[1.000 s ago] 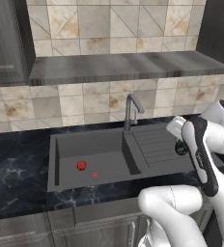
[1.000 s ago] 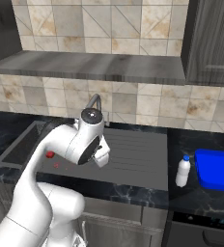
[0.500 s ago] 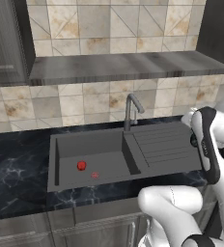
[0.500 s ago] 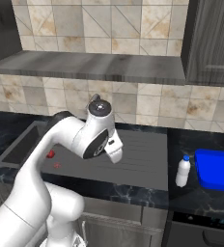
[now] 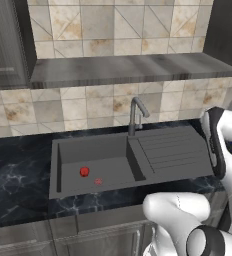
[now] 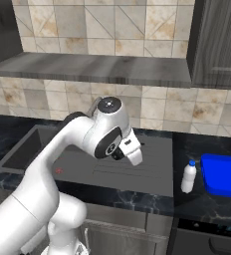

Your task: Pick up all produce items and place them in the sink. Turn on the sink faucet to wash them. Then turn the sink off and put them in the tray.

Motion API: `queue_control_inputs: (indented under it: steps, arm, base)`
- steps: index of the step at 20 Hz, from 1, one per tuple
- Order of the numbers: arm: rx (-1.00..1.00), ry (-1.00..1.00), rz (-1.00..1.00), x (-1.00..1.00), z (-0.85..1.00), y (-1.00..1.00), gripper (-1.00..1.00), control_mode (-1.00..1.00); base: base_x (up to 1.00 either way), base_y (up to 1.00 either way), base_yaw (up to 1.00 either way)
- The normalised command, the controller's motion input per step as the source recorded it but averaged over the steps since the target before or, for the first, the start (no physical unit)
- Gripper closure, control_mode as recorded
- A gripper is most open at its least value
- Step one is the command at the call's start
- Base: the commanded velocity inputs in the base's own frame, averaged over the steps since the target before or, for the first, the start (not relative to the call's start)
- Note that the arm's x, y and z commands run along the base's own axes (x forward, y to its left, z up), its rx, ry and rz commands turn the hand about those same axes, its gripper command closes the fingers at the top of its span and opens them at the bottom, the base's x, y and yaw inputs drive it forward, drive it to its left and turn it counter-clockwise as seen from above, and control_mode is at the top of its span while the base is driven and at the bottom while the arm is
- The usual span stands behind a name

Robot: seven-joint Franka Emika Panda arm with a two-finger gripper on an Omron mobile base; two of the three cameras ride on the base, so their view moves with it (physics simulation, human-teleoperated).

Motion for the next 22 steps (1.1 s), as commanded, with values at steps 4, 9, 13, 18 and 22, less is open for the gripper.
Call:
queue_control_inputs:
  steps: [4, 9, 13, 18, 22]
  arm:
    - [-0.09, 0.03, -0.08, 0.12, 0.14, -0.66, 1.00, -1.00]
    - [-0.07, 0.01, -0.09, 0.07, 0.19, -0.68, 1.00, -1.00]
    - [-0.06, 0.00, -0.08, 0.02, 0.29, -0.68, 1.00, -1.00]
    - [-0.04, 0.00, -0.08, 0.01, 0.32, -0.66, 1.00, -1.00]
    - [-0.01, 0.00, -0.08, 0.01, 0.26, -0.66, 1.00, -1.00]
  base:
    - [0.00, 0.00, 0.00]
    - [0.00, 0.00, 0.00]
    - [0.00, 0.00, 0.00]
    - [0.00, 0.00, 0.00]
    - [0.00, 0.00, 0.00]
